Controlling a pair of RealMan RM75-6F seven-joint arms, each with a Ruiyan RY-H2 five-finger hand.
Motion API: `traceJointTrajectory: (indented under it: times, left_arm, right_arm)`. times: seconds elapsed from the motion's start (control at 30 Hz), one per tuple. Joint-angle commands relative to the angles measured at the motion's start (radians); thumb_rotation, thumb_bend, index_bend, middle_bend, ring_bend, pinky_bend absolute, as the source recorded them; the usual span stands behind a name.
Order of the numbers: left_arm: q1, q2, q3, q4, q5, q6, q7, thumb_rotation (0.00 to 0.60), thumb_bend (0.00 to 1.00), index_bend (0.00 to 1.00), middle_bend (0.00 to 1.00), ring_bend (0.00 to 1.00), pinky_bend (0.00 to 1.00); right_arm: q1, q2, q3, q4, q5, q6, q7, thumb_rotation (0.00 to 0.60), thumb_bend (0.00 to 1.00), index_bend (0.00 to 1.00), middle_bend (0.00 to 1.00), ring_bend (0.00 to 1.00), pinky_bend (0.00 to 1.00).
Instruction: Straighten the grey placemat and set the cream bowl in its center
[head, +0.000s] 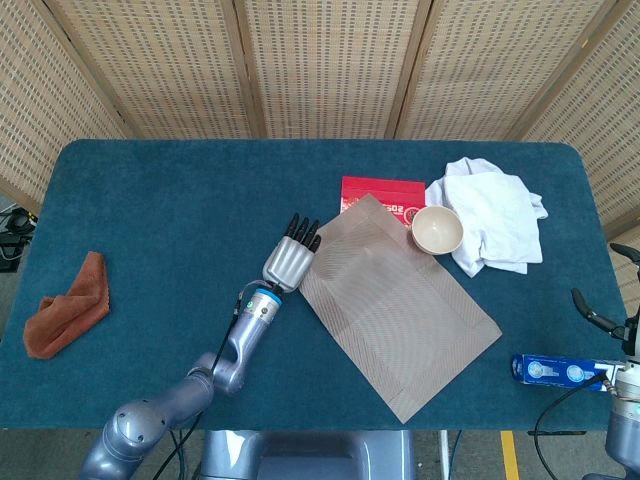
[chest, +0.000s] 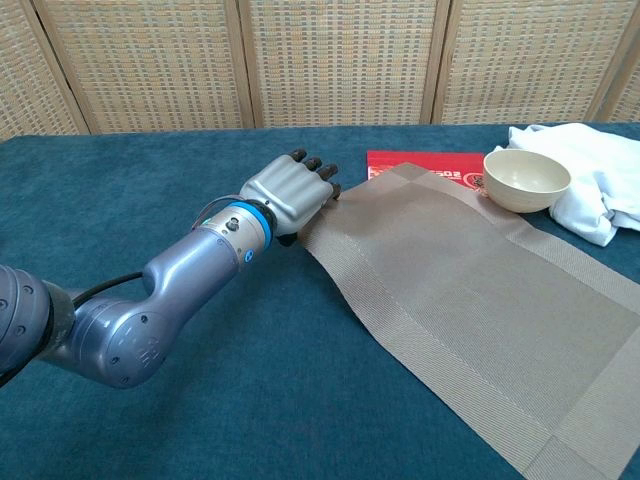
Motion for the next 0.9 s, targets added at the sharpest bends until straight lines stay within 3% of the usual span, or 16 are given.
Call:
traceJointTrajectory:
  times: [0.03,0.1,0.23,0.67,0.9]
  left_arm:
    - [0.006,0.001,0.006,-0.005,0.017,0.021,-0.019,0.600,0.58,0.48,0.00,0.00,0.00]
    - [0.012,0.000,0.012,-0.005,0.034,0.044,-0.041,0.600,0.58,0.62,0.00,0.00,0.00]
    - [0.021,-0.001,0.020,0.001,0.055,0.068,-0.071,0.600,0.58,0.69,0.00,0.00,0.00]
    - [0.068,0.052,0.042,-0.038,0.102,0.123,-0.088,0.600,0.58,0.71,0.00,0.00,0.00]
    - [0.150,0.139,0.076,-0.168,0.117,0.174,-0.010,0.600,0.58,0.71,0.00,0.00,0.00]
  right_arm:
    - [0.000,0.001,0.000,-0.002,-0.001,0.000,0.002,0.600,0.38,0.27,0.03,0.00,0.00]
    - [-0.001,0.002,-0.001,-0.004,-0.002,0.001,0.002,0.600,0.38,0.27,0.04,0.00,0.00]
    - [-0.001,0.002,-0.003,-0.007,-0.005,0.002,0.000,0.600,0.38,0.27,0.04,0.00,0.00]
    - [-0.002,0.002,-0.010,-0.015,-0.018,0.011,-0.005,0.600,0.38,0.27,0.04,0.00,0.00]
    - [-0.002,0.000,-0.021,-0.021,-0.034,0.017,-0.015,0.600,0.38,0.28,0.04,0.00,0.00]
